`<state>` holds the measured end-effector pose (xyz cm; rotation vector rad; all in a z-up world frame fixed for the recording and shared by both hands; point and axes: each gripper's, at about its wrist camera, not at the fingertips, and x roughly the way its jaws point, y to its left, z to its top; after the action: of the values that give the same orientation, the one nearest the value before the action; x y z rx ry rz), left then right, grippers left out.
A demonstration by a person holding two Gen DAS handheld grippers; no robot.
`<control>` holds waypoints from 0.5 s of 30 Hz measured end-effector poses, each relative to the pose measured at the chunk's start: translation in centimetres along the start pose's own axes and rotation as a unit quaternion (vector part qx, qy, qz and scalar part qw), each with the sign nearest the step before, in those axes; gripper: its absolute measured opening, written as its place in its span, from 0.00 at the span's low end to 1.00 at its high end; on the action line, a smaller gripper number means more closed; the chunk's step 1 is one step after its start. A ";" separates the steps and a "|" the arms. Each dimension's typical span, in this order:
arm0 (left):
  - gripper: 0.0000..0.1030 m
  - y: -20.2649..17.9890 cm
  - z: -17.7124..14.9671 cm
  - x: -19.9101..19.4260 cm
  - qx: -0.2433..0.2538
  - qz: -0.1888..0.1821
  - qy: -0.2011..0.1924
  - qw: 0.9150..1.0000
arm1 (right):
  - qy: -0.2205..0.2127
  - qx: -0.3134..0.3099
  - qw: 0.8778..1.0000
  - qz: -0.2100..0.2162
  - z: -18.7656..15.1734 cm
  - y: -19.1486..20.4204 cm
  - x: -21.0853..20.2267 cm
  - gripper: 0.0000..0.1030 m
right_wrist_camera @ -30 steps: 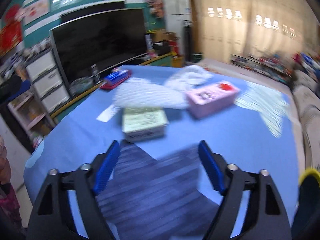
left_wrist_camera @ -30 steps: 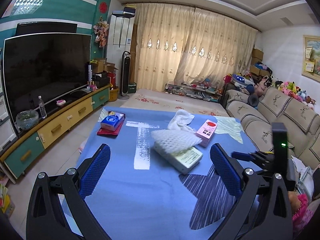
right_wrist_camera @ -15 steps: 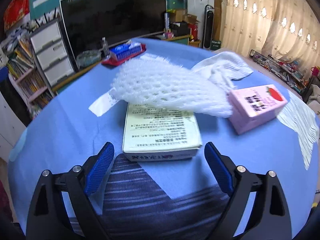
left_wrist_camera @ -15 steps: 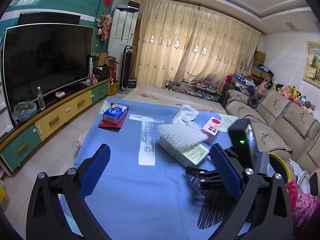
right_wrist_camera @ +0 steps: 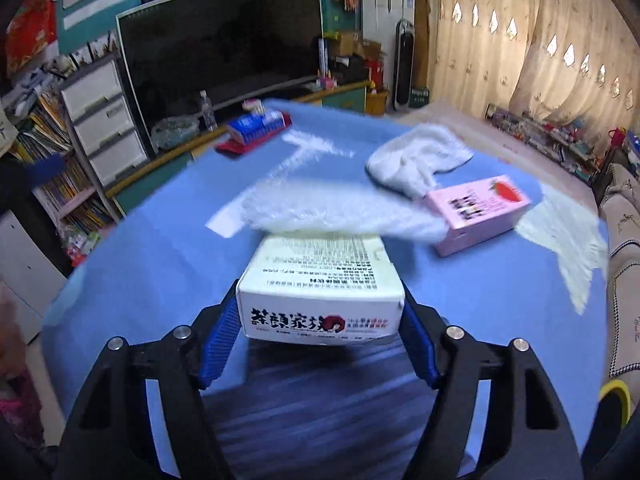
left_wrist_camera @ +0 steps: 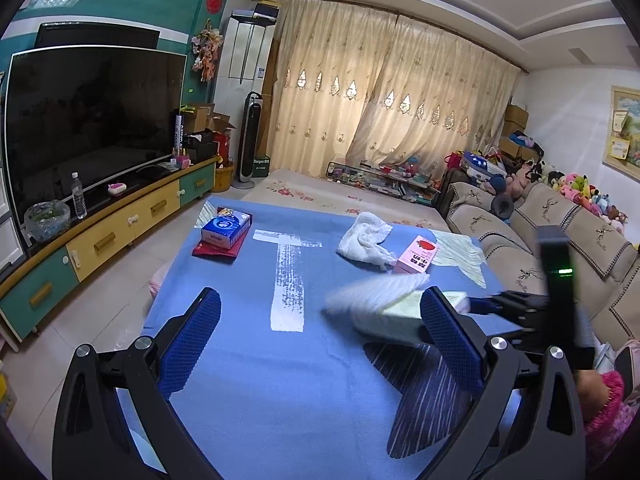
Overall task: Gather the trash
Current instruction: 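Carry the white box over the bin and open the right gripper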
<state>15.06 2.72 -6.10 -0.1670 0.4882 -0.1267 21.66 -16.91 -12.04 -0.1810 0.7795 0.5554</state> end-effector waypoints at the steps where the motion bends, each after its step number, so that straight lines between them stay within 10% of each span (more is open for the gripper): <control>1: 0.95 -0.2 0.0 -0.1 0.002 -0.001 -0.001 1.000 | -0.006 0.003 1.000 0.001 -0.2 0.0 -1.0 0.66; 15: 0.95 -3.4 -0.1 -0.6 0.030 -0.021 0.001 0.999 | -0.058 0.083 0.994 -0.034 -5.6 -3.6 -12.0 0.66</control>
<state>14.19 -0.56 -5.28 -0.1182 0.4819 -0.1828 13.25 -26.83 -7.68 -0.0206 0.6997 0.4311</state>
